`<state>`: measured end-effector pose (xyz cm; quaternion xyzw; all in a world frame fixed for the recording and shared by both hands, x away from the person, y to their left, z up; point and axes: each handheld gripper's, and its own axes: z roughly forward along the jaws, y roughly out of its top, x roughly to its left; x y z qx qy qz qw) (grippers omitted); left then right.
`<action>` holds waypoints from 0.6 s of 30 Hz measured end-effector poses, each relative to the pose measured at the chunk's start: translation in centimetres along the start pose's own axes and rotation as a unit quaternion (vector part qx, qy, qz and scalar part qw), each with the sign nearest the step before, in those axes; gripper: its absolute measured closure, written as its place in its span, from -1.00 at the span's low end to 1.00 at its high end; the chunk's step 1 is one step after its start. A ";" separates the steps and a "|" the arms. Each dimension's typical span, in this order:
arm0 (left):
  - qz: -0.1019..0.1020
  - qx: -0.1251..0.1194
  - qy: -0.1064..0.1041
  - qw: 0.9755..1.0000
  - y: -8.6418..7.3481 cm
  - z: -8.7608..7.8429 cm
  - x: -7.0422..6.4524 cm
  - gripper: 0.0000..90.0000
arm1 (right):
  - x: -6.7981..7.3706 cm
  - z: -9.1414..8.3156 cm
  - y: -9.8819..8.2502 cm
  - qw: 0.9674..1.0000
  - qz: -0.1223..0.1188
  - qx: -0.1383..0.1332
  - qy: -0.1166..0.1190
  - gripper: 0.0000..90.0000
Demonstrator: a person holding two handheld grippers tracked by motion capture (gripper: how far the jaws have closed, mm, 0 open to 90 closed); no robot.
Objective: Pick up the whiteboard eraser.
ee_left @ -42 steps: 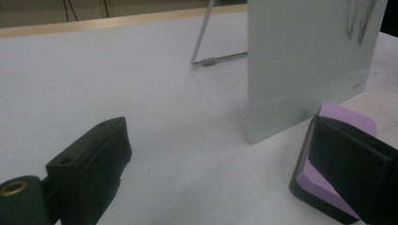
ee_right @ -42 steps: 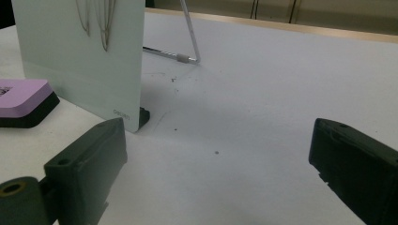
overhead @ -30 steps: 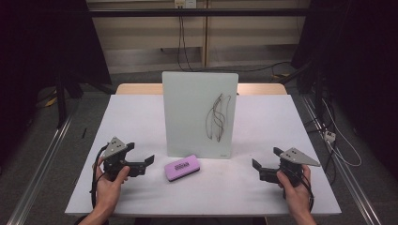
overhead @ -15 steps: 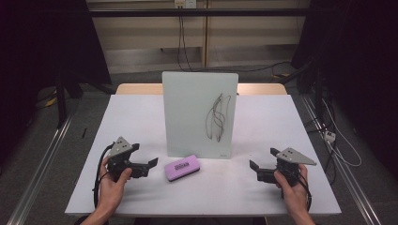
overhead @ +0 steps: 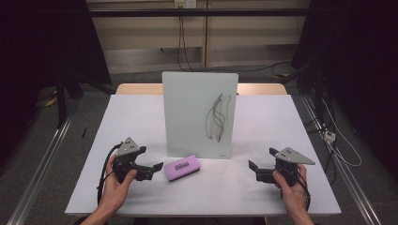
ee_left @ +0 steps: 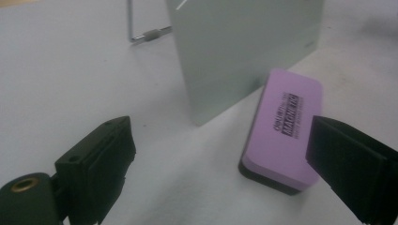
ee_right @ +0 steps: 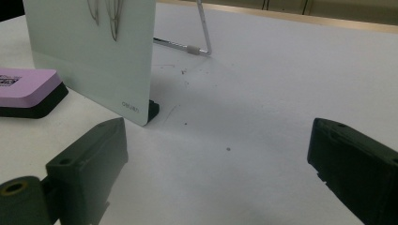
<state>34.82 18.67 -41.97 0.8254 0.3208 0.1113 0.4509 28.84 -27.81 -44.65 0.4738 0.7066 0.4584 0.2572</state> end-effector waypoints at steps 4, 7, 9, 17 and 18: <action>0.012 0.013 -0.022 1.000 0.3 0.4 -0.4 -0.85 | 0.1 0.1 0.0 1.000 -0.003 0.001 0.001 -0.88; 0.022 0.023 -0.028 0.999 0.6 0.7 -0.5 -0.85 | 0.1 0.2 0.0 1.000 -0.002 0.001 0.003 -0.88; 0.030 0.029 -0.031 0.999 0.8 1.1 -0.7 -0.85 | 0.0 0.2 0.0 1.000 -0.002 0.000 0.003 -0.88; 0.074 0.058 -0.049 0.994 2.1 2.6 -2.1 -0.75 | 0.1 0.2 0.0 1.000 -0.001 0.002 0.005 -0.88; 0.079 0.061 -0.050 0.994 2.2 2.8 -2.3 -0.75 | 0.1 0.2 0.0 1.000 -0.001 0.002 0.006 -0.88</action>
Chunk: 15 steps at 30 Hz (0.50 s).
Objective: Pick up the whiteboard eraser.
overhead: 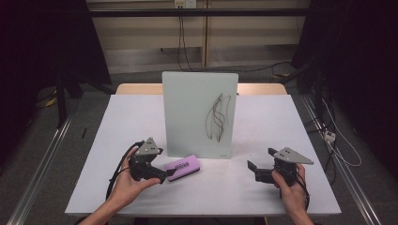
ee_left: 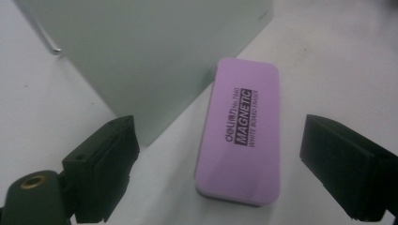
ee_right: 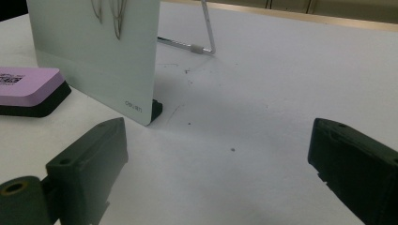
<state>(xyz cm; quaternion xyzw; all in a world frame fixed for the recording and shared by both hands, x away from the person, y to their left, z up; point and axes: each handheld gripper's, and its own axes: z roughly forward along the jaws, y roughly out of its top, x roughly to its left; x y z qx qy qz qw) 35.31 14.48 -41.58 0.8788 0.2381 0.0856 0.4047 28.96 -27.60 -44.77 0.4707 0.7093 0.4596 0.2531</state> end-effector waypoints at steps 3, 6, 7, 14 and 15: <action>0.013 0.011 -0.012 1.000 0.3 0.7 -0.5 -0.71 | 0.1 0.1 0.0 1.000 -0.003 0.001 0.001 -0.88; 0.019 0.013 -0.019 1.000 0.8 1.1 -1.0 -0.67 | 0.1 0.1 0.0 1.000 -0.002 0.002 0.002 -0.88; 0.021 0.011 -0.022 0.999 1.0 1.2 -1.1 -0.66 | 0.1 0.1 0.0 1.000 -0.002 0.002 0.002 -0.88; 0.036 0.051 -0.039 0.997 2.5 2.9 -1.1 -0.55 | 0.2 0.1 0.0 1.000 -0.004 0.003 0.005 -0.88; 0.036 0.051 -0.039 0.997 2.5 2.9 -1.1 -0.54 | 0.2 0.2 0.0 1.000 -0.004 0.003 0.005 -0.88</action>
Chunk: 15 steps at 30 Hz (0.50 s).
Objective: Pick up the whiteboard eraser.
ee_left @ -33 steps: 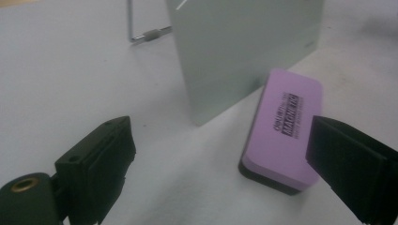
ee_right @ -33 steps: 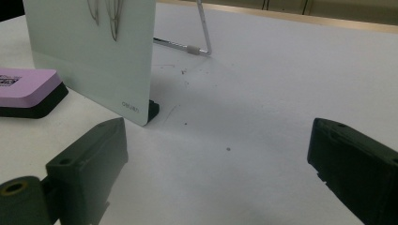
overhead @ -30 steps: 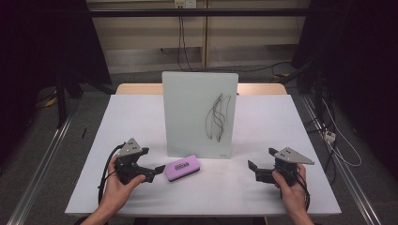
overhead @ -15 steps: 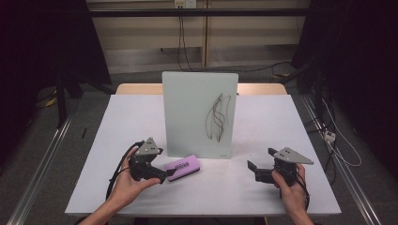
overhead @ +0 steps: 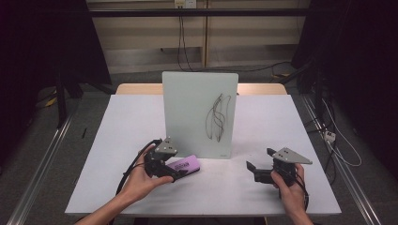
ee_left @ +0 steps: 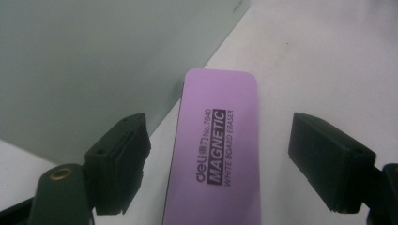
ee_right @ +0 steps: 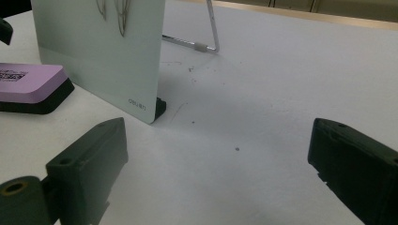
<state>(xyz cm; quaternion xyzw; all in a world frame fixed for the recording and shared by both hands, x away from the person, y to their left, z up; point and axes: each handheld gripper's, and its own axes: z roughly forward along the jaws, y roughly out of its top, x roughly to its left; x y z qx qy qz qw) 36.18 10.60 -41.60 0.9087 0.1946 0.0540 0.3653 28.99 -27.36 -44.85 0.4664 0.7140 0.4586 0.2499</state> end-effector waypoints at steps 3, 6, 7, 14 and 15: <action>-0.004 0.012 0.006 1.000 0.3 0.7 0.2 -0.49 | 0.0 0.0 0.0 1.000 -0.002 0.000 0.001 -0.88; -0.002 0.036 -0.019 0.999 0.9 1.5 0.7 -0.40 | 0.1 0.1 0.0 1.000 0.000 0.001 0.001 -0.88; -0.002 0.036 -0.019 0.999 0.9 1.5 0.7 -0.39 | 0.1 0.1 0.0 1.000 0.000 0.001 0.001 -0.88; -0.005 0.059 -0.021 0.998 0.9 2.2 0.6 -0.34 | 0.1 0.1 0.0 1.000 0.001 0.002 0.004 -0.88; -0.004 0.063 -0.017 0.998 1.0 2.2 0.6 -0.32 | 0.1 0.1 0.0 1.000 0.000 0.002 0.004 -0.88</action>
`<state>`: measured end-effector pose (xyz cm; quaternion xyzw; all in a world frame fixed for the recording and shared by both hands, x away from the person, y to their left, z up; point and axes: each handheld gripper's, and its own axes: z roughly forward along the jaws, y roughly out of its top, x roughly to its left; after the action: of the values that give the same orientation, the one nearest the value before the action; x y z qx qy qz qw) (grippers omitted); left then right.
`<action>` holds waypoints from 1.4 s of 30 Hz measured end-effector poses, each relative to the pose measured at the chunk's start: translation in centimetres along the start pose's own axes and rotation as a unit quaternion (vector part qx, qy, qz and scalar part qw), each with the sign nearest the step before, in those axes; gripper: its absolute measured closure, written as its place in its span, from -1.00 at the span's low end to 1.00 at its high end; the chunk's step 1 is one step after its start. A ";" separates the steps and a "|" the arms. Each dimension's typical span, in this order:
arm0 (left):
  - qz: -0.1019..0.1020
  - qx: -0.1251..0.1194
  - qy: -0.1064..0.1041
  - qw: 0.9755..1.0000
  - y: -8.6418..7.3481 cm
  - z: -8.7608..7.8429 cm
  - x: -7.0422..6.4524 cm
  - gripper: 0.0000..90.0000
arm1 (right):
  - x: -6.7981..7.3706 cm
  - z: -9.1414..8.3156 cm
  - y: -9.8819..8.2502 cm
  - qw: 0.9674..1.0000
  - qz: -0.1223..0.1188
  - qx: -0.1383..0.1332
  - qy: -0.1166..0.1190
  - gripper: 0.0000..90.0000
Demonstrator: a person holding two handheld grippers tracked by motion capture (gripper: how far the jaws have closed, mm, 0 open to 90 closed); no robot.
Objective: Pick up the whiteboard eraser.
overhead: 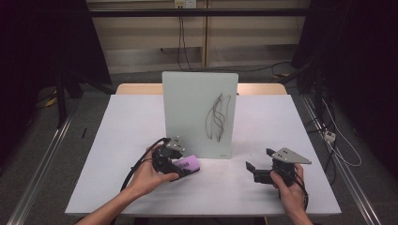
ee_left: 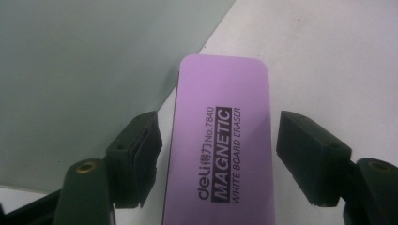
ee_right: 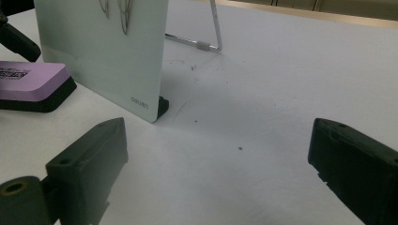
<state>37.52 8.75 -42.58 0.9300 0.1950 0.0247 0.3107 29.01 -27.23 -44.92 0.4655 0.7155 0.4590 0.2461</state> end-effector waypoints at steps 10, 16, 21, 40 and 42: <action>0.007 0.030 -0.016 0.999 -0.1 0.6 0.3 -0.18 | 0.0 0.1 0.0 1.000 0.000 0.003 0.002 -0.89; 0.011 0.034 -0.014 0.999 -0.1 0.5 0.2 -0.10 | 0.0 0.1 0.0 1.000 -0.001 0.004 0.003 -0.89; 0.020 0.034 -0.008 0.999 -0.1 0.5 0.0 -0.09 | 0.1 0.2 0.0 1.000 0.000 0.006 0.004 -0.89; 0.015 0.025 -0.011 1.000 -0.4 0.4 0.1 -0.08 | 0.1 0.2 -0.1 1.000 -0.001 0.010 0.004 -0.89; 0.012 0.023 -0.015 1.000 -0.5 0.3 0.0 -0.08 | 0.1 0.3 0.0 1.000 -0.002 0.010 0.004 -0.89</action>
<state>37.47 8.91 -43.12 0.9394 0.1797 0.0100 0.2919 29.15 -27.03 -45.04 0.4642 0.7221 0.4535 0.2395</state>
